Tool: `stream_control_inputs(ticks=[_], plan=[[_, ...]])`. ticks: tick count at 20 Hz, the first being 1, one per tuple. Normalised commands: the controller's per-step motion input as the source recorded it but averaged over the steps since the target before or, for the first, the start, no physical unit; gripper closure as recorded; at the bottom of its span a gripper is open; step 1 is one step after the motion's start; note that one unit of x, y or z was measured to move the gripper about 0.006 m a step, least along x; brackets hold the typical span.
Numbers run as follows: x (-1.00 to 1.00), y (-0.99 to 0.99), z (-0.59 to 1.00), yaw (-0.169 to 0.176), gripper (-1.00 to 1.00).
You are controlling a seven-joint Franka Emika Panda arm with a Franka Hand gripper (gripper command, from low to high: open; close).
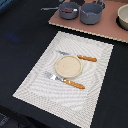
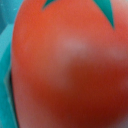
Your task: Place the fish, sausage, and tomato into the frying pan.
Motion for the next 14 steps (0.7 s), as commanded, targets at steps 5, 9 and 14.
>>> stream_control_inputs(ticks=[5,9,14], plan=[[0.29,0.55,-0.24,0.0,1.0],[0.17,0.61,-0.07,0.0,1.0],[0.18,0.63,0.33,0.0,-1.0]])
